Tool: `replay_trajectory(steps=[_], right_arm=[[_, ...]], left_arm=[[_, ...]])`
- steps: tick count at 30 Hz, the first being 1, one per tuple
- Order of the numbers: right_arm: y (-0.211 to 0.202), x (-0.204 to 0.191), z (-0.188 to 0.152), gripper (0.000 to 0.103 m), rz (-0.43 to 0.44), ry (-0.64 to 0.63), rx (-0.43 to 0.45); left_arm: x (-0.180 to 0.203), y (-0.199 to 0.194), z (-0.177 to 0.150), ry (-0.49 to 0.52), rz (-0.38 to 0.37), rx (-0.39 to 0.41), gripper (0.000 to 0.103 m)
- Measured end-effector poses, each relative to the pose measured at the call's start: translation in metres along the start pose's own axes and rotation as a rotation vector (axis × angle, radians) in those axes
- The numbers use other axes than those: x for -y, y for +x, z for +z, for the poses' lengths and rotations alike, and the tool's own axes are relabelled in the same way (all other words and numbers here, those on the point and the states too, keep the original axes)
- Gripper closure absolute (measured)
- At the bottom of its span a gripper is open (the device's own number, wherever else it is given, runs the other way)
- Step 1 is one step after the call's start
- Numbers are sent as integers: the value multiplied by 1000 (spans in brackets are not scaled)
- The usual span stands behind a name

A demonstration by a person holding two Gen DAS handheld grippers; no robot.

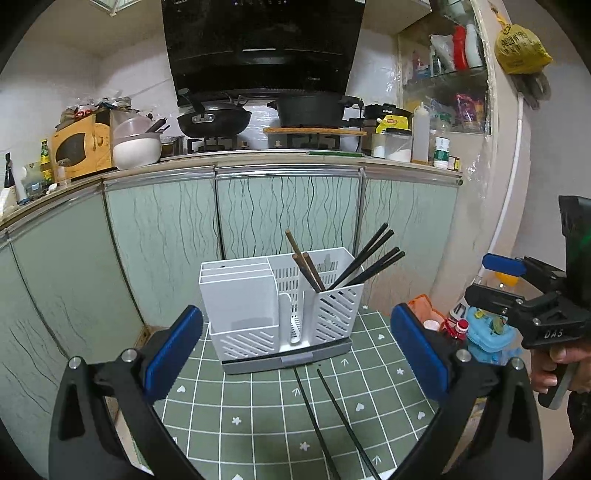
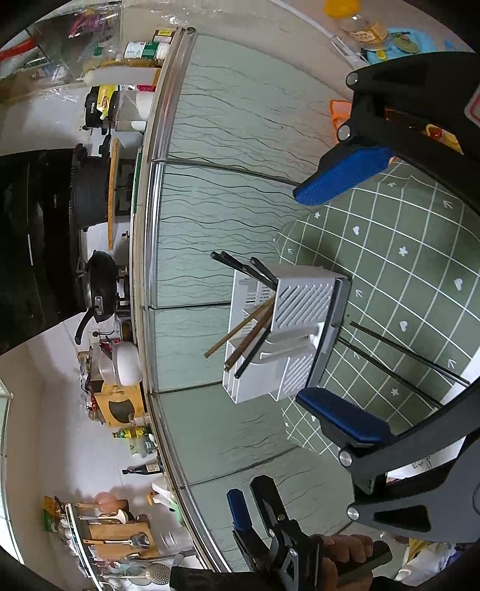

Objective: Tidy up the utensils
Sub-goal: 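Move both open tools back down toward the two black chopsticks on the cloth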

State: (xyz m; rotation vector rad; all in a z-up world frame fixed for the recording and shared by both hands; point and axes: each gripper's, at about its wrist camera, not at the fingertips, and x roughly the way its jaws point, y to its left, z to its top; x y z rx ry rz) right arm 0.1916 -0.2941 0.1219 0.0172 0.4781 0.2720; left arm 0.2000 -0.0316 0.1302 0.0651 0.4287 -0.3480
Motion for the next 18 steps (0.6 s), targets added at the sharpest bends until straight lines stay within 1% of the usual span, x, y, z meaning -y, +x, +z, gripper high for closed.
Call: replay_trajectory(steps=[8,18], right_arm=[[-11,-9,-16,8,-3,-15,-5],[-19,-16,-35,8,-17,-28,-13]], left_arm=[[-1,-14,-16,-3,22,3,4],[-7,-27,-39,-48,52,8,4]])
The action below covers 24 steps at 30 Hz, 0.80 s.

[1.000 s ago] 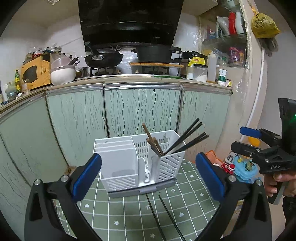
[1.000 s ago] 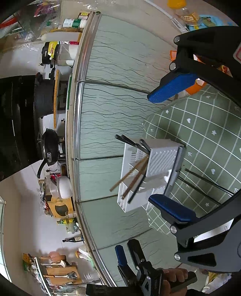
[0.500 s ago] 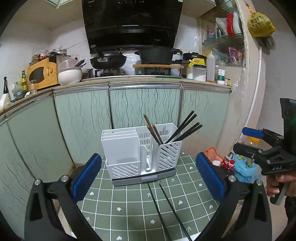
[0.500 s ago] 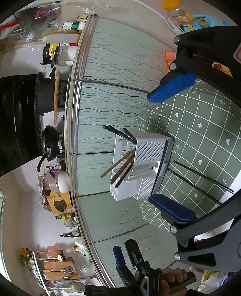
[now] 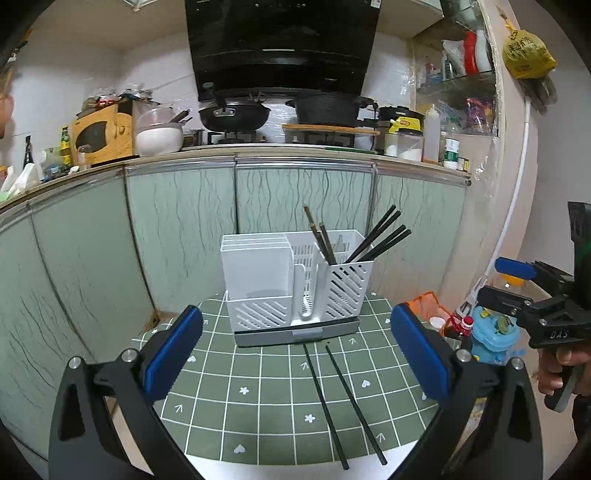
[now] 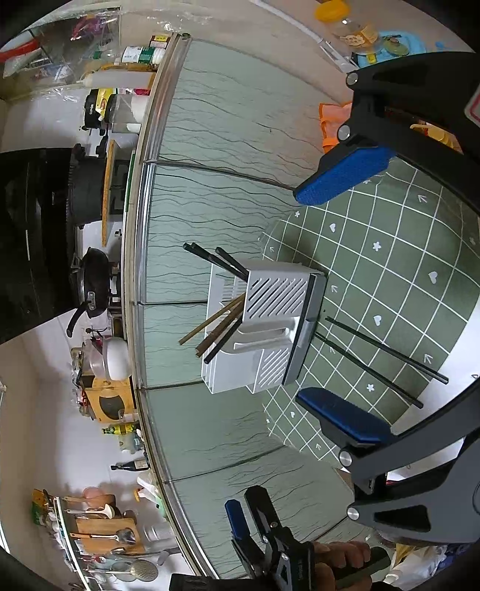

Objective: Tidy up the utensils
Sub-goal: 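Move both open tools back down toward the two black chopsticks on the cloth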

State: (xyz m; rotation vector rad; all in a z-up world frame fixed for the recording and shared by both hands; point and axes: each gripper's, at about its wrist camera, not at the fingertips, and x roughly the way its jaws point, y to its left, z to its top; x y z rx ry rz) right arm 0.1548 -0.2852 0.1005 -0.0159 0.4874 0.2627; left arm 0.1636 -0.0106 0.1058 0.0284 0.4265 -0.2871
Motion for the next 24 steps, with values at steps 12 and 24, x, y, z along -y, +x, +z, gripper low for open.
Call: replay_trajectory(steps=[12,24], right_arm=[[-7,-13,-25,8,-33,-25,-4],[6,-30,-58,8,-64,-22,-27]], left_arm=[[-2,-6,-29,1,92,-15,4],[-9,2,-66,-42,132,-50,4]])
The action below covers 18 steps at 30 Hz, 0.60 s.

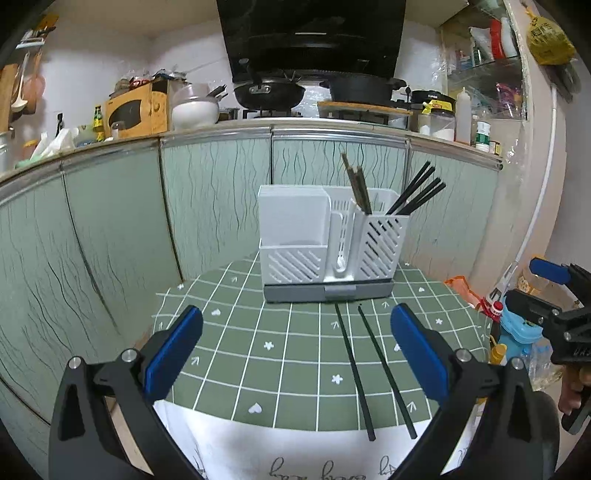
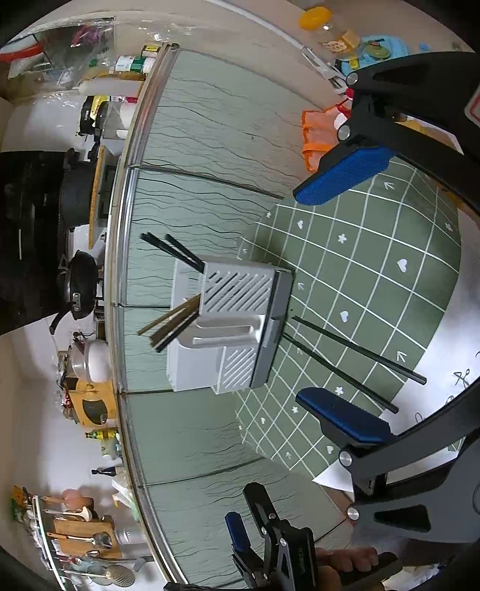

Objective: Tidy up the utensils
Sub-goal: 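Move both open tools back down toward the two black chopsticks on the cloth, then grasp a black chopstick with the right tool while the left tool grasps the other black chopstick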

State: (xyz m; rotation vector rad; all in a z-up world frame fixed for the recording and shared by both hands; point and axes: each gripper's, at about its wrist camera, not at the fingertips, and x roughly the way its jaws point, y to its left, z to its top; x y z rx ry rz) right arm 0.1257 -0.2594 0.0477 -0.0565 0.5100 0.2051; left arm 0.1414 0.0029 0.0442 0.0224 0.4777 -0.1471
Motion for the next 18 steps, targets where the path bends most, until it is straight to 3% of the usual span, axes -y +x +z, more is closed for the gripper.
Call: replay_trajectory(steps=[12,18], right_arm=[[35,-17,-50,8,-14,-5,-76],[54,-27,-75,9,-2,-14,-123]], left_arm=[[1,28,-53,-3,28,-69,4],[13,41,-80,27,-12,-104,4]])
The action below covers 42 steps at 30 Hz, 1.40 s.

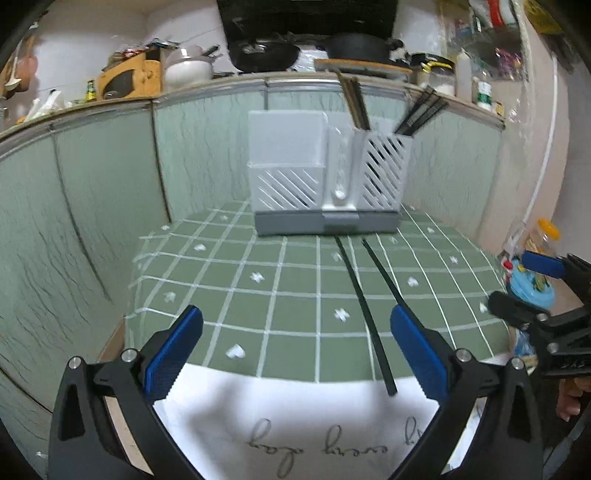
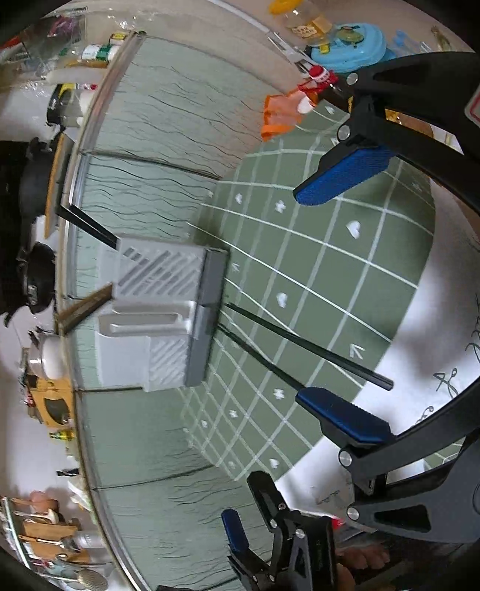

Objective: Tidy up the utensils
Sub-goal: 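Grasp a black chopstick with the right tool while the left tool grasps the other black chopstick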

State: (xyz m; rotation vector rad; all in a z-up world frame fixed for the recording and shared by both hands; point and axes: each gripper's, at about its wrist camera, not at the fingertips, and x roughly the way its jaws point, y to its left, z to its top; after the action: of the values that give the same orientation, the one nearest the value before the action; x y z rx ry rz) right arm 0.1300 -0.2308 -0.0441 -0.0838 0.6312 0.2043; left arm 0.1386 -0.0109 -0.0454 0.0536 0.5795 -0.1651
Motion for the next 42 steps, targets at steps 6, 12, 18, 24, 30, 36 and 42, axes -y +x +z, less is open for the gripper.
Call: replay_trajectory(steps=[6,12,18,24,30,36,42], right_arm=[[20,-15,-25,22,23,-10,-55],[37,-31,-40,39,46,-13,-91],[49,-40,-43,61,34,-1,-100],[58,-34,-47,97,8,62,-110],[58,-16,-46,97,-16,116,-127],[52,-2,-48,97,-8,152,-133],[44,10,-54,97,-11,173,-133]], left_arm=[[5,8,-17,28,-3,-24,4],[-4,10,-26,9,37,-42,4],[-12,9,-29,-14,70,-46,4],[-13,10,-32,-19,65,-53,4],[-1,13,-33,0,46,-64,4],[22,24,-32,37,22,-88,4],[41,40,-27,48,-18,-129,20]])
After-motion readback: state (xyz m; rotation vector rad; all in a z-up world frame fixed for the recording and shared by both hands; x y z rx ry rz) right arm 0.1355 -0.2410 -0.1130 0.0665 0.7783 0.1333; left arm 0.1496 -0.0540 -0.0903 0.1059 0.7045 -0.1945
